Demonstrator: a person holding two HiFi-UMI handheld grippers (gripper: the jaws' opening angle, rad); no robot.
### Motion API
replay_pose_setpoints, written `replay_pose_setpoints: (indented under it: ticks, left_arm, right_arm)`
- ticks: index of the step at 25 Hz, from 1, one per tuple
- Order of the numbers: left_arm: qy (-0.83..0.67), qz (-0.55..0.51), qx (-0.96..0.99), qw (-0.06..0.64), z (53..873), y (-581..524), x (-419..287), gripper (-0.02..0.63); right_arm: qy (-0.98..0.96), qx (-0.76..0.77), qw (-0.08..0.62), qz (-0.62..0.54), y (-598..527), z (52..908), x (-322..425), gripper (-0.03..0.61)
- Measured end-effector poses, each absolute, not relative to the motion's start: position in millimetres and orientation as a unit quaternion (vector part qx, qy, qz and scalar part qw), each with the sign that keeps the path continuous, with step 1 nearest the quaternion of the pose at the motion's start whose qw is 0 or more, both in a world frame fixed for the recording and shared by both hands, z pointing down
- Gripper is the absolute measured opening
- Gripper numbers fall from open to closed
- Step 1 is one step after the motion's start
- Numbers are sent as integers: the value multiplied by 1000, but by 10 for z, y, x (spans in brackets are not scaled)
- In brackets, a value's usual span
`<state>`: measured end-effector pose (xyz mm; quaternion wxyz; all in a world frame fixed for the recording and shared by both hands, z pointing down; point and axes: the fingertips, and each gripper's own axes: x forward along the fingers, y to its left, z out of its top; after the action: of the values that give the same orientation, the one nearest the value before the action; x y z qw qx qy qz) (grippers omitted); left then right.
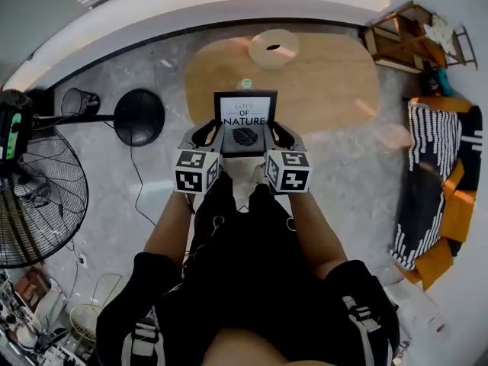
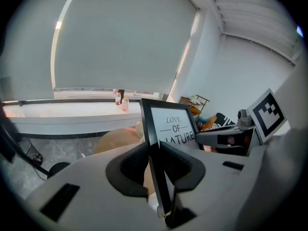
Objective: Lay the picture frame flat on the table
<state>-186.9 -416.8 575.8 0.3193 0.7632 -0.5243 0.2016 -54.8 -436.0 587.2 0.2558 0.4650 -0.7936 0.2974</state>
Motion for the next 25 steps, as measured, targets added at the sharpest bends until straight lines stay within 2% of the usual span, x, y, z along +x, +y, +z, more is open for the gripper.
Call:
replay_pose_setpoints:
  ticks: [13,25]
  left_arm:
    - [-488,240,750,376,6946,-4201,-1818,91]
    - [-445,276,734,432,8522,-4236,-1820,85]
  right_arm:
    - [-759,447,300,365,-4341,7145,-493,89]
    - [-713,443,348,417,-4386,8760,-487,87]
